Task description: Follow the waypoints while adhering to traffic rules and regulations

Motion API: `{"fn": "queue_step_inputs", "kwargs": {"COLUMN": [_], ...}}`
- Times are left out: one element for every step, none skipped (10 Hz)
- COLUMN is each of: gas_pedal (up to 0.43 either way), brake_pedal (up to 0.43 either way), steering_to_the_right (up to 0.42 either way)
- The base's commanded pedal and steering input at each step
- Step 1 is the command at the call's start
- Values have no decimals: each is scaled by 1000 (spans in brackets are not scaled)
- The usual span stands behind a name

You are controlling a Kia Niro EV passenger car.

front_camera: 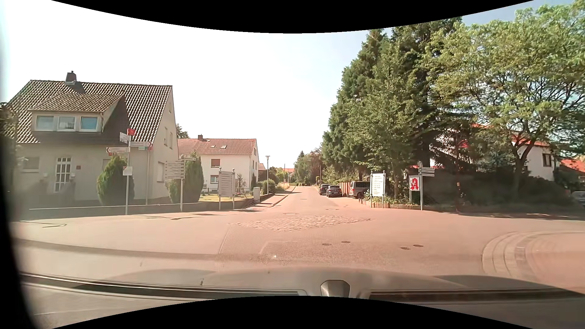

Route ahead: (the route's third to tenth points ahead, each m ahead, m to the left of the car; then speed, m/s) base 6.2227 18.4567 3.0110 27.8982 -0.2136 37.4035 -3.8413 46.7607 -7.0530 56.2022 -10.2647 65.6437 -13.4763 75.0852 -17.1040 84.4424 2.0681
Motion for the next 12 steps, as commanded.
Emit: {"fn": "queue_step_inputs", "kwargs": {"gas_pedal": [98, 98, 98, 98, 98, 98, 98, 98, 98, 98, 98, 98], "brake_pedal": [6, 6, 6, 6, 6, 6, 6, 6, 6, 6, 6, 6], "steering_to_the_right": [-3, -7, -25, -50, -71, -107, -147, -174, -203, -219, -229, -241]}}
